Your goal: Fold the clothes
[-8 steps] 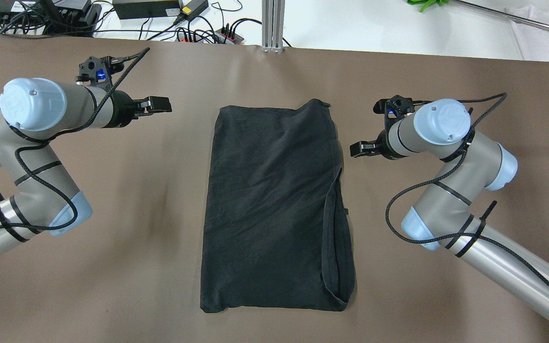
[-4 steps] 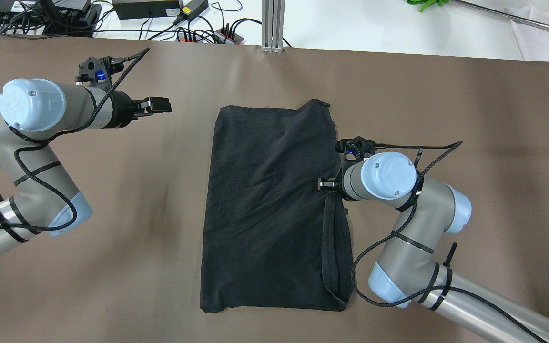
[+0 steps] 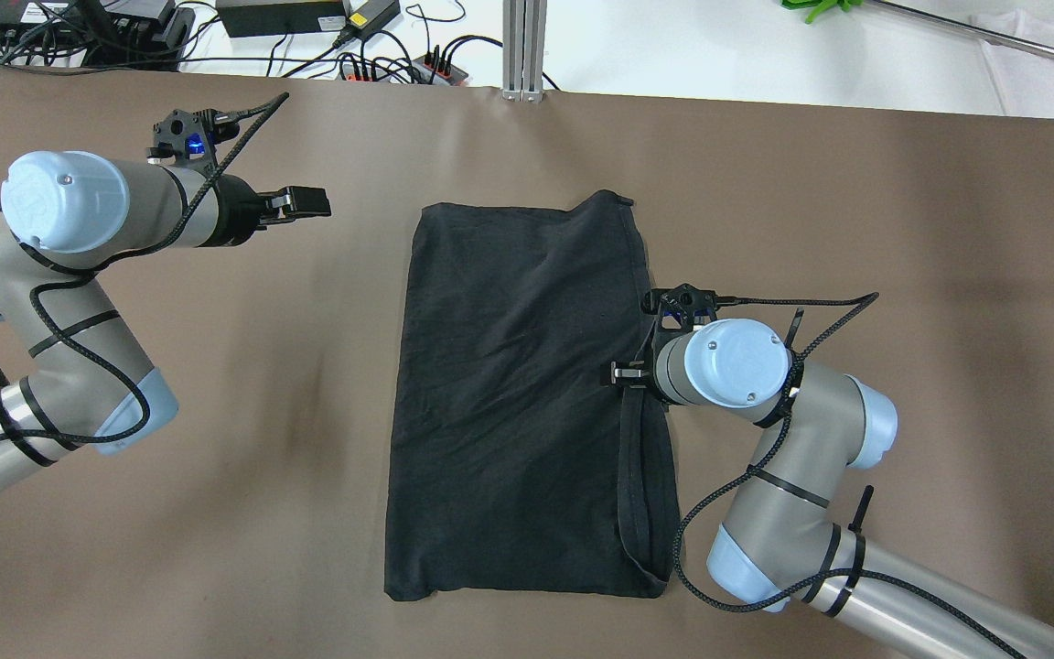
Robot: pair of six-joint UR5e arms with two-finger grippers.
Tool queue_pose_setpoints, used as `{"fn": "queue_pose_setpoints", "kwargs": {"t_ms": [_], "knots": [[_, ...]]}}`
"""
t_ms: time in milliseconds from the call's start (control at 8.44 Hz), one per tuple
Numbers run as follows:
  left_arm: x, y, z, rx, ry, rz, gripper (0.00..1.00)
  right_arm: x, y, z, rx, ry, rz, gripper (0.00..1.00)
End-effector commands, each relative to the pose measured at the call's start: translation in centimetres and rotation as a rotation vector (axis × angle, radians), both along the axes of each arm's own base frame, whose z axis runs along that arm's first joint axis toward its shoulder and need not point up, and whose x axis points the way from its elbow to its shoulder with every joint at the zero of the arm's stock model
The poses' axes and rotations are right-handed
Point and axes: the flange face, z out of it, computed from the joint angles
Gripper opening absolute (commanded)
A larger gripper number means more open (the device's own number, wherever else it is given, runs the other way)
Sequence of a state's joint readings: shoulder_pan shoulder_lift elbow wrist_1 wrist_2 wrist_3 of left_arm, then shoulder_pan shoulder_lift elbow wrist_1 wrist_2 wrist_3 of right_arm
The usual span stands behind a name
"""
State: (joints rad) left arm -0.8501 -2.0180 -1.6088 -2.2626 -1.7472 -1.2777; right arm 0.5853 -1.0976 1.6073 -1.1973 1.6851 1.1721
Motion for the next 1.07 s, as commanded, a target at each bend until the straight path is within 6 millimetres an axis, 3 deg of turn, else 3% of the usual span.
{"fn": "queue_pose_setpoints", "kwargs": {"t_ms": [0, 237, 474, 592, 829, 948], "knots": [[0.0, 0.0, 0.0, 0.001, 0.001, 0.0, 1.0, 1.1, 0.2, 2.2, 0.002, 0.029, -0.018, 0.94], [0.0, 0.0, 0.1, 0.0, 0.0, 0.0, 1.0, 2.6, -0.4, 4.0, 0.037, 0.069, -0.045, 0.94], [0.0, 0.0, 0.2, -0.002, -0.001, 0.0, 1.0, 7.1, -1.3, 5.0, 0.066, 0.076, -0.09, 0.94], [0.0, 0.0, 0.2, -0.001, -0.002, -0.001, 1.0, 9.4, -1.1, 4.4, 0.065, 0.048, -0.11, 0.94], [0.1, -0.1, 0.2, 0.0, -0.004, 0.001, 1.0, 9.6, -0.4, 1.8, 0.064, -0.012, -0.118, 0.94], [0.1, -0.1, 0.2, 0.0, -0.004, 0.001, 1.0, 7.9, 0.8, 0.7, 0.002, -0.056, -0.077, 0.95]]}}
